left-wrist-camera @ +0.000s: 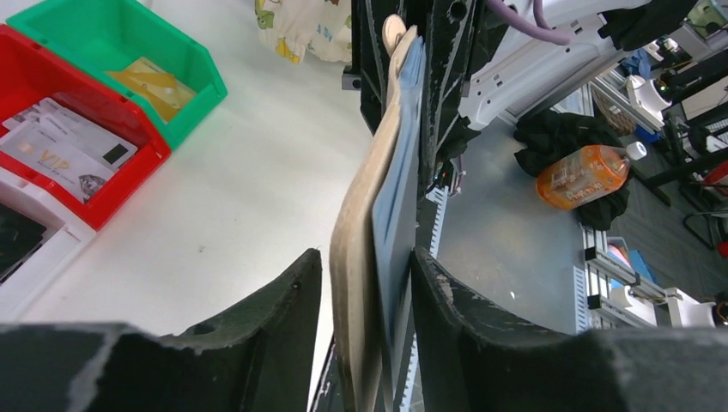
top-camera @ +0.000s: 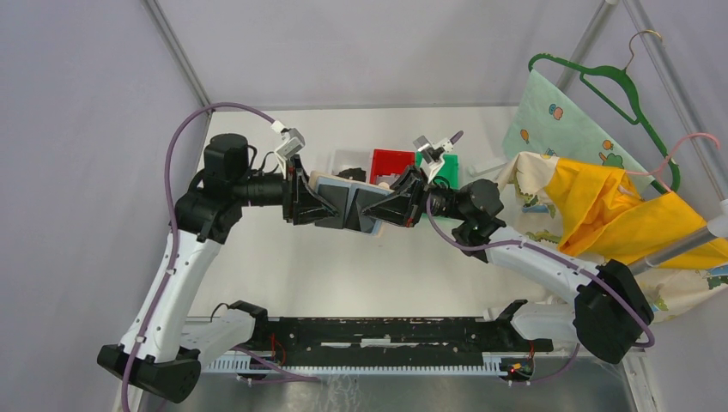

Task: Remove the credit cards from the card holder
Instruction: Remove the credit card from the card holder.

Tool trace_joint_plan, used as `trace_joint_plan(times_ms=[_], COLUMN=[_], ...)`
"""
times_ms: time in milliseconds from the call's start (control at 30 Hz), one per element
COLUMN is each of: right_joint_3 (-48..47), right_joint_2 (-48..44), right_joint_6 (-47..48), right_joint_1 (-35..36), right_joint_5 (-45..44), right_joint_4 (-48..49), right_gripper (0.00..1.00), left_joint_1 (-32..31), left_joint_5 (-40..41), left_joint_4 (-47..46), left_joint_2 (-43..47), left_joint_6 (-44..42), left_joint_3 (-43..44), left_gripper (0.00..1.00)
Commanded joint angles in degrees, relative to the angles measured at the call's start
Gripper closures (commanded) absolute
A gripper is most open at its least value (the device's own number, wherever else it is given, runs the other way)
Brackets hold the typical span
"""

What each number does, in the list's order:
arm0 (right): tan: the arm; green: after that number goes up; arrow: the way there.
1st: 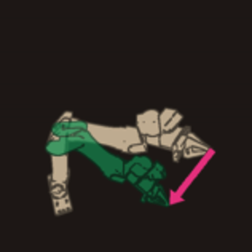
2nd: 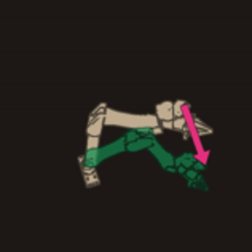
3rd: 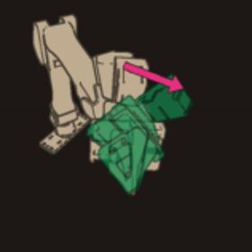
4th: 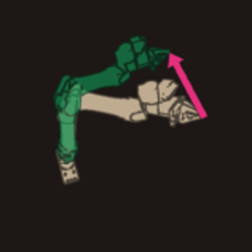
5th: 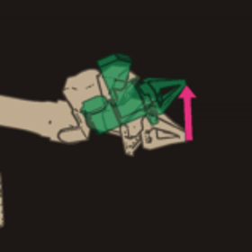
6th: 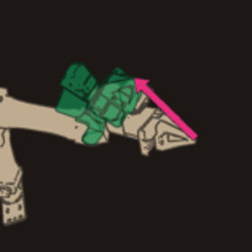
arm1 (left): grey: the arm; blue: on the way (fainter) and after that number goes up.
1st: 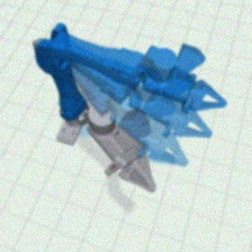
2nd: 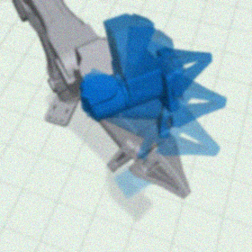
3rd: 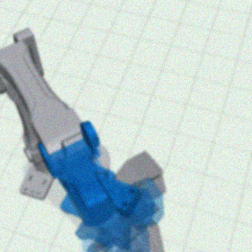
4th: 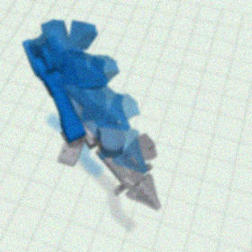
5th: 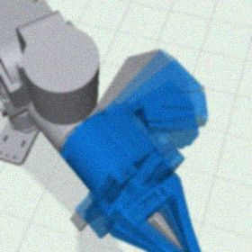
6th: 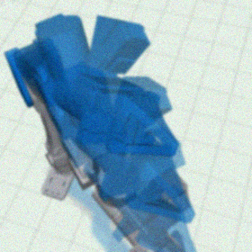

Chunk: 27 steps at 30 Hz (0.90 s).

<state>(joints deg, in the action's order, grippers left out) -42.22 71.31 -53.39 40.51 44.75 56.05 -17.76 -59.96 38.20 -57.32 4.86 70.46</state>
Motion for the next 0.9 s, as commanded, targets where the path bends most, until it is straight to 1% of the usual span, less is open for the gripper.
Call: trace_joint_plan(times_ms=[0,100,200,367,500,567,700,800,833,867], right_joint_3=[-0.8,-0.4,-0.1,0.1,0.4,0.6,1.4,1.3,1.1,1.0], right_joint_2=[-2.3,-2.2,-2.3,-2.7,-2.9,-2.9,-2.7,-2.3,-2.1,-2.1], right_joint_6=[1.5,0.5,-0.3,-0.9,-0.9,-1.0,-0.8,-0.8,-0.8,-0.7], right_joint_1=[0.2,0.0,0.1,0.0,-0.1,-0.3,-0.7,-0.7,-0.7,-0.7], right_joint_5=[0.1,0.3,0.4,0.4,0.7,1.1,2.1,2.7,2.9,3.0], right_joint_4=[2.1,3.4,4.5,5.0,5.1,5.1,5.2,5.5,5.7,5.6], right_gripper=[1.0,1.0,1.0,1.0,1.0,1.0,0.95,0.89,0.84,0.76], left_joint_1=[0.0,-0.1,-0.1,-0.1,-0.1,-0.1,-0.1,-0.1,-0.1,-0.1], left_joint_5=[0.6,0.4,-1.1,-2.5,-1.3,-1.0,-1.6,-3.0,-3.6,-4.2], left_joint_4=[4.7,7.7,8.6,9.0,10.8,12.2,15.5,17.0,17.2,17.4], left_joint_2=[-1.2,-2.2,-2.1,-1.7,-2.3,-3.2,-4.4,-5.1,-5.2,-5.3], left_joint_6=[-6.1,-8.4,-9.4,-9.9,-10.8,-11.0,-12.9,-13.6,-13.7,-13.7], left_joint_3=[6.1,8.5,8.5,7.1,8.0,9.5,12.5,13.6,13.5,13.4], left_gripper=[0.53,0.52,0.52,0.64,0.77,0.79,0.8,0.8,0.8,0.8])
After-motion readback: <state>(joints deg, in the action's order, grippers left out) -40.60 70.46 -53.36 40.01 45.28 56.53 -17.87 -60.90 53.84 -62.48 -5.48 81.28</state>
